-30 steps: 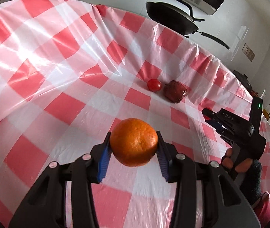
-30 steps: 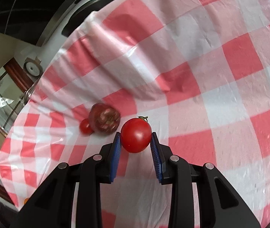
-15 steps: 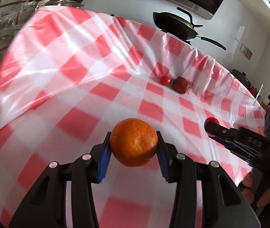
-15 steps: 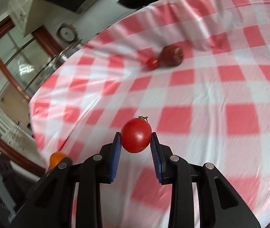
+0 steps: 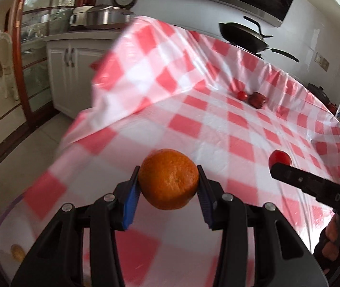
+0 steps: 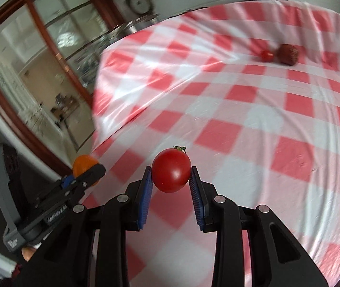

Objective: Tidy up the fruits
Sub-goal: 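Carry the tomato and tangerine to the white bin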

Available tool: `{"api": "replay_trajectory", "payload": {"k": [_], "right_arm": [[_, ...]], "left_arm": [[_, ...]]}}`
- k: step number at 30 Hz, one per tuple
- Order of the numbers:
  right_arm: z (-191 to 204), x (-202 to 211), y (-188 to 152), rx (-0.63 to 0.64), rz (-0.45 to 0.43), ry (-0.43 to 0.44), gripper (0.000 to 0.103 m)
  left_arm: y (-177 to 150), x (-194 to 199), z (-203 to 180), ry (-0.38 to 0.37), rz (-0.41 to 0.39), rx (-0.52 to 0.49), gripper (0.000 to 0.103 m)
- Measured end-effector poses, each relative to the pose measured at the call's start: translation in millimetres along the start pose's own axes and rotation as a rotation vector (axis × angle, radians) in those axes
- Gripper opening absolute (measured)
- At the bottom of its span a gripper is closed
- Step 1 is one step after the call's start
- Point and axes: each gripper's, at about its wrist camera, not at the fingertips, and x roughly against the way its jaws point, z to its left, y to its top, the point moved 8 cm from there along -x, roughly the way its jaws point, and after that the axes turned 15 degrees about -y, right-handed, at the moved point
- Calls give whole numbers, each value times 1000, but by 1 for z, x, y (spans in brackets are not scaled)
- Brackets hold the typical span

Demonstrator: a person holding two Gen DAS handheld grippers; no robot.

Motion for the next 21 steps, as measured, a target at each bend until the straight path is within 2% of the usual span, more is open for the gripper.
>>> {"api": "replay_trajectory", "payload": {"k": [11,16,21], "right_arm": [[118,11,-58,312,37,118,32],[164,10,-94,456,80,177,32],[204,7,-134,590,129,241,32]], "left_arm": [[-12,76,53,118,-68,21,44],[-32,101,88,171,-61,74,44],[-67,118,131,232,-31,153,45]]}}
